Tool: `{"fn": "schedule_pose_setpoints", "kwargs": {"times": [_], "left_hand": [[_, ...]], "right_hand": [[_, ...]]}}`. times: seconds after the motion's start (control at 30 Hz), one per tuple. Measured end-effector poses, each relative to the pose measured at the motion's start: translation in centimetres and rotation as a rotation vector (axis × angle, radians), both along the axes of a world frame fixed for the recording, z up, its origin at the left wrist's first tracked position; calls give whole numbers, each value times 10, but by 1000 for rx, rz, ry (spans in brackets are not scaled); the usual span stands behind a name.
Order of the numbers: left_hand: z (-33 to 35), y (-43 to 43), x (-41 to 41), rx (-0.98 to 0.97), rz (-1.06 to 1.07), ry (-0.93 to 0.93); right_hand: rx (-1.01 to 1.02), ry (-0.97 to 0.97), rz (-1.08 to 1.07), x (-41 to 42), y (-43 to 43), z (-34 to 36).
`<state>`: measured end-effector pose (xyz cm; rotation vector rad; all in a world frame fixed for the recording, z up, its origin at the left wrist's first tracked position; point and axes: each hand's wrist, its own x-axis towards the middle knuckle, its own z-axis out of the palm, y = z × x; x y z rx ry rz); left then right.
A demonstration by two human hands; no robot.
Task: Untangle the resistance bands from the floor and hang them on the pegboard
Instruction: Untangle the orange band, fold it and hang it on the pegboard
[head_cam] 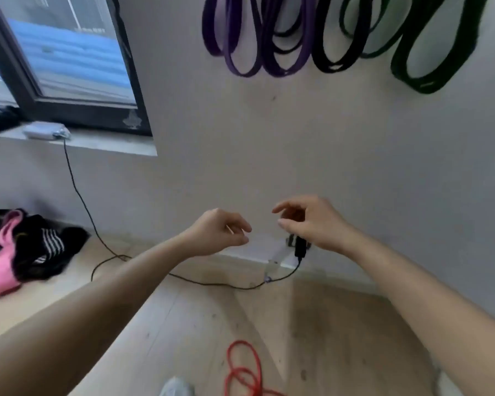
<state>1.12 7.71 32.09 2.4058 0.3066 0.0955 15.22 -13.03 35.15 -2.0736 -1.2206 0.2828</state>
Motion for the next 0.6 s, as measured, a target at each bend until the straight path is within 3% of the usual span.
{"fn": "schedule_pose_setpoints", "kwargs": {"times": [0.27, 0.5, 0.6], "left_hand": [[-178, -44, -33, -98, 3, 426], [-302, -94, -72, -249, 124, 616], [-347, -111, -88, -120, 79, 626]], "right_hand": [[-352, 214, -7, -25, -26, -184], [-614, 374, -2, -64, -62, -310], [-725, 400, -31, -73, -81, -358]]}}
